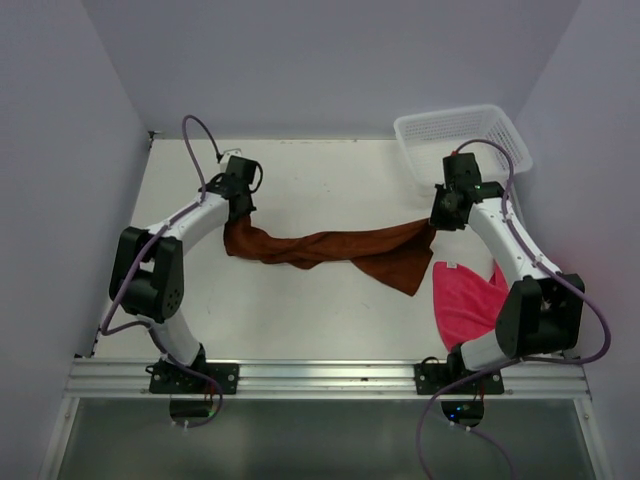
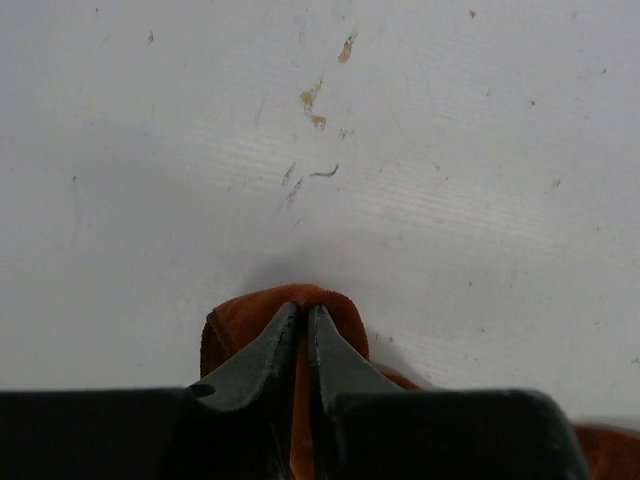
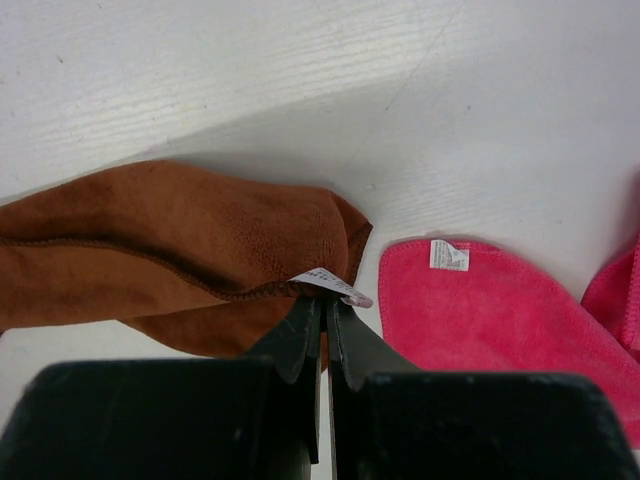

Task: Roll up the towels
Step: Flatten the towel

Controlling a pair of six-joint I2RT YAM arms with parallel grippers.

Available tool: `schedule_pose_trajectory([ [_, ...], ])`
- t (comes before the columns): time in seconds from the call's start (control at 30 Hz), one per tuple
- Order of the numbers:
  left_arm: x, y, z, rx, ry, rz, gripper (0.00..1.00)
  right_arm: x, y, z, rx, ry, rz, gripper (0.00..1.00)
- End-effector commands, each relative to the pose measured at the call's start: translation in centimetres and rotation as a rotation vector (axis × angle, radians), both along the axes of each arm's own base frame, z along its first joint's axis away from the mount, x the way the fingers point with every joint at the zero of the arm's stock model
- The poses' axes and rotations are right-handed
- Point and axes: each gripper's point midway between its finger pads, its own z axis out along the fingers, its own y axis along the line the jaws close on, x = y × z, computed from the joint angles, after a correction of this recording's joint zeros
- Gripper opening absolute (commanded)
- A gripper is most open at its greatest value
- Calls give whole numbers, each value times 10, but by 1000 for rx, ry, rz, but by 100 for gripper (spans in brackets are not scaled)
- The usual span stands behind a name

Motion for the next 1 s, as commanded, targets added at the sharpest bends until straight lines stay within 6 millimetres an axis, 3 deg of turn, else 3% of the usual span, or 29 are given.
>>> schedule_pose_trajectory([
  [0.0,34,-4,14,-44,-85,-15,8,13,-2,8,4,-37,-2,0],
  [0.07,39,-4,14,-57,-91,-15,1,13,-2,6,8,-29,-4,0],
  [0.13,45,-3,12,-73,-92,-18,0,13,-2,4,10,-25,-4,0],
  [0.27,45,-2,7,-73,-71,-23,35,13,0,1,18,-20,2,0],
  [0.3,42,-1,6,-74,-75,-23,52,13,0,1,21,-19,3,0],
  [0.37,38,1,8,-75,-87,-18,68,13,1,-1,26,-16,5,0],
  [0.53,19,9,22,-106,-123,13,75,11,2,-2,29,-11,10,0],
  [0.57,12,13,17,-107,-110,21,76,11,2,-2,27,-12,13,0],
  [0.6,8,15,26,-116,-134,25,76,11,2,-2,28,-10,12,0],
  [0.67,-5,19,20,-143,-124,45,76,11,3,-2,35,-13,16,0],
  [0.73,-14,17,28,-201,-145,51,75,10,4,-3,39,-12,18,0],
  [0.77,-24,23,20,-213,-130,67,76,9,3,-4,35,-8,18,0],
  [0.87,-36,26,37,-281,-189,76,77,7,3,-6,25,3,30,0],
  [0.97,-53,28,35,-324,-191,97,75,4,4,-7,29,-1,44,0],
])
